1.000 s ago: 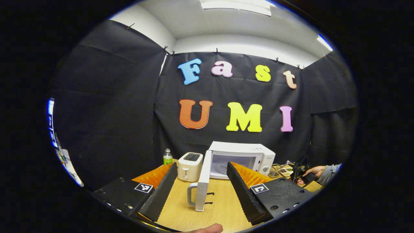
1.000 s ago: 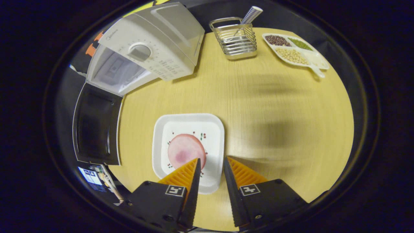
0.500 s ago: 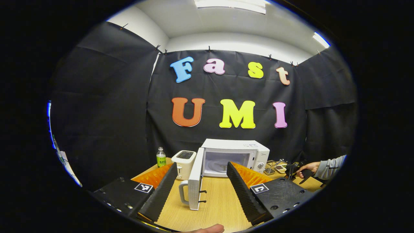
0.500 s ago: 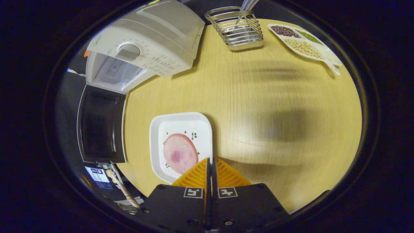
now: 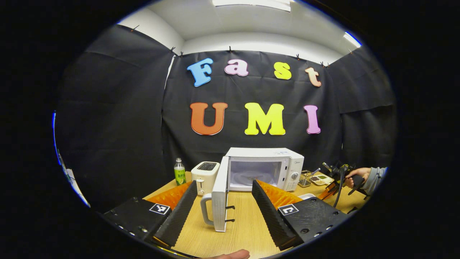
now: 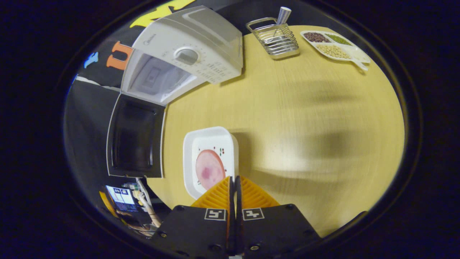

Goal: Open the microwave oven with the left hand, put the food in, and close the microwave oven.

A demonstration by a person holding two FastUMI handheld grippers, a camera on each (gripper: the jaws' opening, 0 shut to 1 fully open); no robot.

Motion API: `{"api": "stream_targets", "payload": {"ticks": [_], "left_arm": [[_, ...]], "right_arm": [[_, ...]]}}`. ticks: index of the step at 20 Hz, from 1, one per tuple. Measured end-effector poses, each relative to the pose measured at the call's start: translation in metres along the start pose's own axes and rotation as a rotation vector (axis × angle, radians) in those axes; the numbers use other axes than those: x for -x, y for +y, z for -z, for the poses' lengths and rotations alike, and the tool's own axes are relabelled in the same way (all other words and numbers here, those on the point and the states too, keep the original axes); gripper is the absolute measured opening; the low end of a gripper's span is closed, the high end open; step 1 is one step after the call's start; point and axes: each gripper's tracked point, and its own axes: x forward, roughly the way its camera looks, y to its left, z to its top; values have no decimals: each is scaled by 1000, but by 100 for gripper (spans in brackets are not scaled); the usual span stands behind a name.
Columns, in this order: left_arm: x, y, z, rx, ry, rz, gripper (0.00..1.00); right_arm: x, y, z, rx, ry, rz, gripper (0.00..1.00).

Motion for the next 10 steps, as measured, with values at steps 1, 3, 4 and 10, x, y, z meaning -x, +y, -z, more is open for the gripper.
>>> {"api": "stream_targets", "payload": {"ticks": [1,3,4,10], "left_arm": [[1,2,4,5,7,-2,93],[2,5,9,24,6,9,93],[2,4,13,33,8,20,93],[9,13,29,31,17,37,93]], "right_arm": [[1,10,4,8,-3,-14,4],[-4,25,11,33,-19,-9,4],[-9,32,16,33,-19,-9,4],[-56,81,35,41,34,-7,4]]}}
